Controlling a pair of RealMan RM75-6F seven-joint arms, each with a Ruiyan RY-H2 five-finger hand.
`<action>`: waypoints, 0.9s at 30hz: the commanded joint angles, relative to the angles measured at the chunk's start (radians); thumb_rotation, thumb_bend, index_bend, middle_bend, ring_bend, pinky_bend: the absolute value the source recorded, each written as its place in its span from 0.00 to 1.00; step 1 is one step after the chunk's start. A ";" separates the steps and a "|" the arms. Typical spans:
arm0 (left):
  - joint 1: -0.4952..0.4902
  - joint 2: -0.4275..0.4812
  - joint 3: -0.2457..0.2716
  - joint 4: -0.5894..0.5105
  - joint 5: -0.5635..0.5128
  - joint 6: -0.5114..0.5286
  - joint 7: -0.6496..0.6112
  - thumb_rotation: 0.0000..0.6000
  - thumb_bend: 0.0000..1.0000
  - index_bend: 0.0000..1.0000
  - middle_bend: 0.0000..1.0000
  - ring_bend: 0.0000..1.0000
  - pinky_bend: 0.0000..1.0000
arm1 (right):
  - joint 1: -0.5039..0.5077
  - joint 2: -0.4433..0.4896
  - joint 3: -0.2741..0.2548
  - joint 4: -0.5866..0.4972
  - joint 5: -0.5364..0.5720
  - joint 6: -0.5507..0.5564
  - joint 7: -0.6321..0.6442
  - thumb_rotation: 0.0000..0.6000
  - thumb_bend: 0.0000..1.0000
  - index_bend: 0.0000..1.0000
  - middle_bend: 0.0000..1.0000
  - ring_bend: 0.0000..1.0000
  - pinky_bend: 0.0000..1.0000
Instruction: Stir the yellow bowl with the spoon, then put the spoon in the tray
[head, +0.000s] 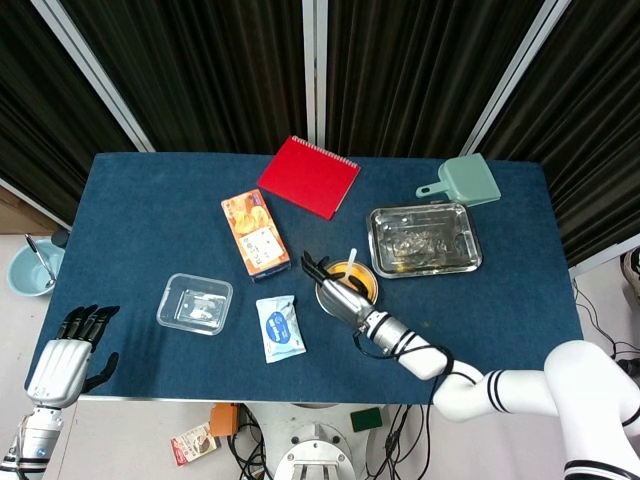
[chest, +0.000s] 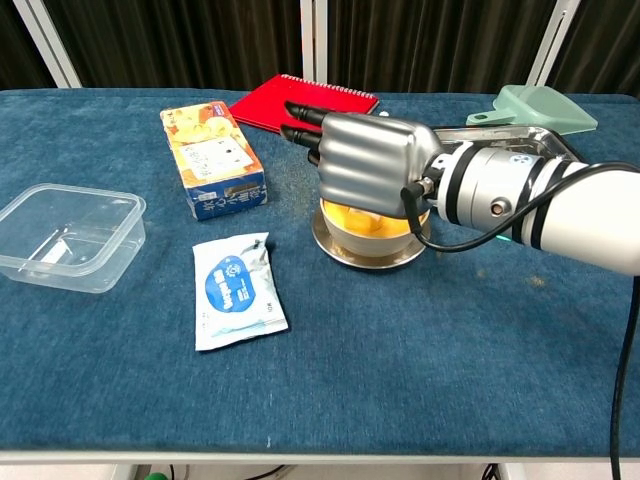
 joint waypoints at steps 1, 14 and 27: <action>0.000 0.000 0.000 0.000 -0.001 -0.001 0.000 1.00 0.39 0.11 0.14 0.07 0.10 | -0.040 -0.015 0.019 -0.004 -0.004 0.053 0.084 1.00 0.51 0.73 0.28 0.00 0.00; -0.009 0.008 -0.004 -0.035 0.007 -0.006 0.033 1.00 0.39 0.11 0.14 0.07 0.10 | -0.127 0.007 0.052 0.007 -0.058 0.162 0.346 1.00 0.51 0.73 0.28 0.00 0.00; -0.005 0.022 -0.003 -0.062 0.020 0.012 0.054 1.00 0.39 0.11 0.14 0.07 0.09 | -0.105 0.085 0.047 -0.044 -0.145 0.127 0.240 1.00 0.51 0.73 0.28 0.00 0.00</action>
